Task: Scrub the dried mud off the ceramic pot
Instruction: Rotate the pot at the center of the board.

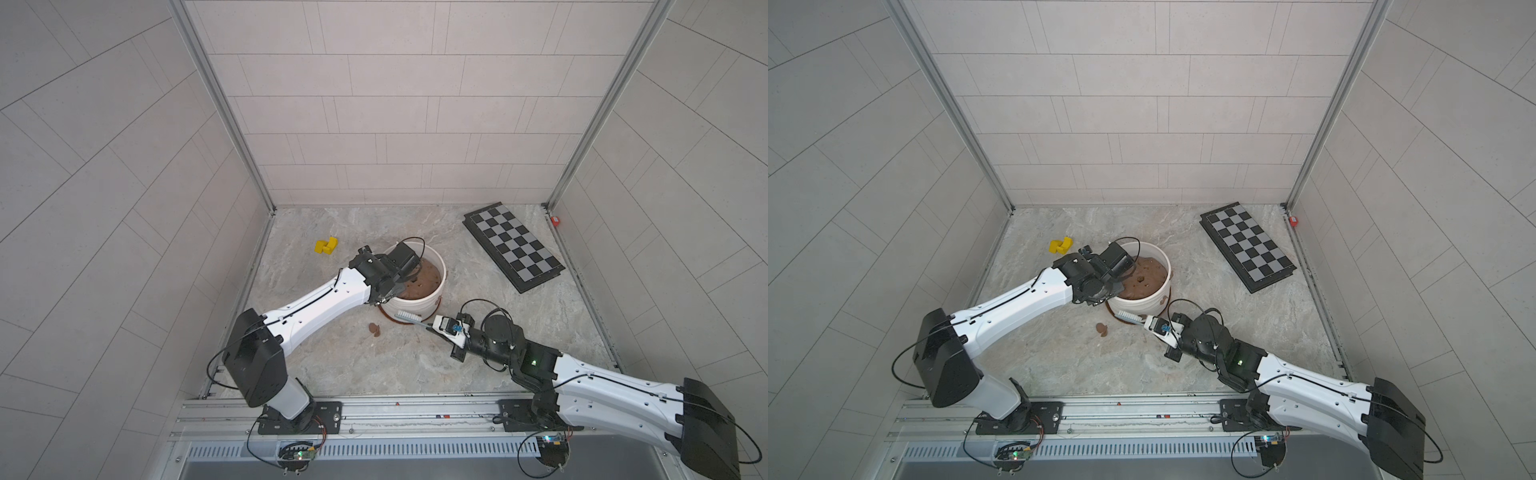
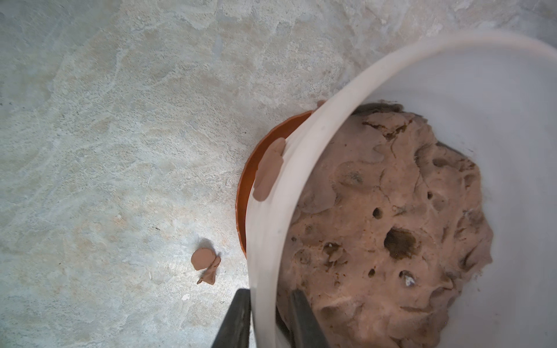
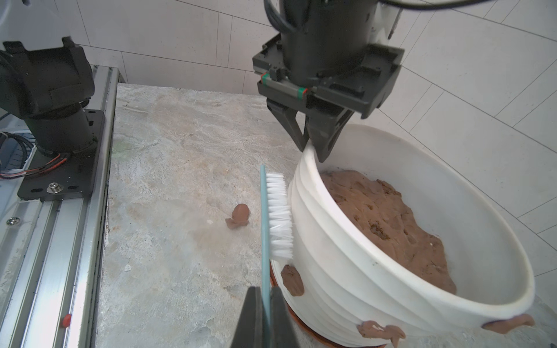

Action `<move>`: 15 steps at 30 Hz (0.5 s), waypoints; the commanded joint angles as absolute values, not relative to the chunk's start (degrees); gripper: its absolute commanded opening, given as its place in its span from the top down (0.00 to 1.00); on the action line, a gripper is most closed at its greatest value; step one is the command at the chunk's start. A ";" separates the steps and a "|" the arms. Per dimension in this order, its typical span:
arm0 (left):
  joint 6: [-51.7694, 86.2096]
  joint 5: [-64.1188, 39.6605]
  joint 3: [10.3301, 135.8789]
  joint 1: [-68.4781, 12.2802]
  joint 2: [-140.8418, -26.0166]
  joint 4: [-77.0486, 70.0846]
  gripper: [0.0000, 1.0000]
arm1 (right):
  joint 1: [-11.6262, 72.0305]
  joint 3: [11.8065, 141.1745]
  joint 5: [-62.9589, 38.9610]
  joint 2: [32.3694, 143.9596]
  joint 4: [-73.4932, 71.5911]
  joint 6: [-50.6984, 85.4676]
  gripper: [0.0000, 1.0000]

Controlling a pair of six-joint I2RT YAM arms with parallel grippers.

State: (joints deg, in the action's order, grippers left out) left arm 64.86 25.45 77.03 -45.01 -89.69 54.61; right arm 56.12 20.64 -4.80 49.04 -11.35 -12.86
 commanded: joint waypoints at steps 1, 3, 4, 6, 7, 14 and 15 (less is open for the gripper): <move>62.92 25.33 77.25 -45.20 -92.01 56.50 0.81 | 54.60 19.85 -8.47 49.79 -13.93 -9.44 1.00; 62.00 25.18 77.73 -45.10 -92.61 56.34 0.82 | 53.84 19.70 -9.58 50.51 -14.65 -8.55 1.00; 61.33 25.29 78.08 -45.05 -93.03 56.35 0.83 | 53.61 19.63 -9.91 51.06 -15.03 -8.33 1.00; 59.85 25.52 78.65 -44.88 -93.68 56.49 0.87 | 53.17 19.45 -10.00 51.94 -15.64 -7.72 1.00; 58.66 25.64 78.78 -44.71 -93.89 56.35 0.88 | 52.88 19.39 -10.08 52.38 -16.14 -7.19 1.00; 49.96 25.67 80.27 -43.62 -95.08 55.77 0.93 | 50.19 19.69 -11.76 53.54 -17.69 -4.33 1.00; 48.19 25.45 80.26 -43.48 -95.16 55.23 0.93 | 49.72 19.73 -12.01 53.71 -17.88 -3.90 1.00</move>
State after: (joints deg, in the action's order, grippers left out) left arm 56.95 27.07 80.47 -43.46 -92.97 55.72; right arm 50.92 19.75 -10.37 53.43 -15.53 -6.44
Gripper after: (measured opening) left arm 0.173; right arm 0.054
